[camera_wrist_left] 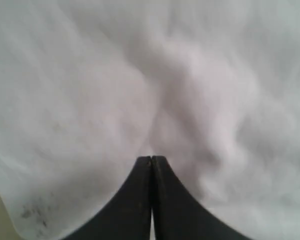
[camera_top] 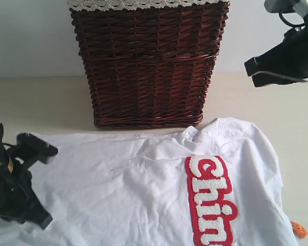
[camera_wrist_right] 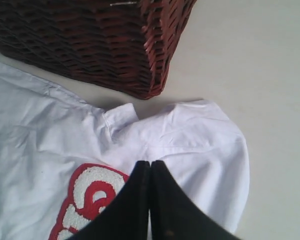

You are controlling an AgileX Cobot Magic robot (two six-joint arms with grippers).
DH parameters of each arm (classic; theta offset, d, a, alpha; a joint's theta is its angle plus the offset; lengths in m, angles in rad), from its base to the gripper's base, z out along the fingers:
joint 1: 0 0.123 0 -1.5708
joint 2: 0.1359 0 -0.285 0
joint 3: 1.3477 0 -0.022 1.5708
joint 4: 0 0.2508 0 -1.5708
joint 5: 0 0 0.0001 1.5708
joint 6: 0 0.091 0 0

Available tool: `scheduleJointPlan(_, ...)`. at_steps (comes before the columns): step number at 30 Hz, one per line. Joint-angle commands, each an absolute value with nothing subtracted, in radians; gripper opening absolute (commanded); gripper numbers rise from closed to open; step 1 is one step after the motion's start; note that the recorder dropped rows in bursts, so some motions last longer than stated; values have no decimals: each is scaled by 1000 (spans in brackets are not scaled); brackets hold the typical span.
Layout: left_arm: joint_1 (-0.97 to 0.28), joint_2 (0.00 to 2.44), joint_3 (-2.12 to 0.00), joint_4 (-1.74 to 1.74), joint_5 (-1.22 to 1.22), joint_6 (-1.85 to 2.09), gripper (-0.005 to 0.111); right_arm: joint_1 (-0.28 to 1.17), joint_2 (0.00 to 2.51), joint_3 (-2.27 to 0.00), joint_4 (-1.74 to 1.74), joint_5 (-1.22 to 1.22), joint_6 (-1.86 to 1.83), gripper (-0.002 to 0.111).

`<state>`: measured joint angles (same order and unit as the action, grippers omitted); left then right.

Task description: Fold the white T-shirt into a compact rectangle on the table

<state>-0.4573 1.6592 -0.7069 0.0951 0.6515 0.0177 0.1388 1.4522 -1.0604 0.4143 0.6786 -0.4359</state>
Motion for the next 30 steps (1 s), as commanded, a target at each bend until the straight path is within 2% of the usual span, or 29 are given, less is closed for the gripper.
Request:
scheduleJointPlan(1,-458,1610,-712,127,494,-40,0,140,1522,-1053,408,677,-461,0)
scheduleJointPlan(11,-359,1561,-712,170,112,-162,0,140,1746,-1055,357,625,-469,0)
scheduleJointPlan(17,-163,1666,-850,161,289,-205,0,140,1860,-1108,355,590,-458,19)
scheduleJointPlan(20,-145,1714,-916,161,348,-104,0,140,1905,-1158,337,586,-432,27)
scheduleJointPlan(25,-174,1748,-975,42,390,155,0,140,1985,-1220,292,573,-393,28)
scheduleJointPlan(30,-174,1761,-1046,17,421,183,0,140,2088,-1264,213,575,-314,28)
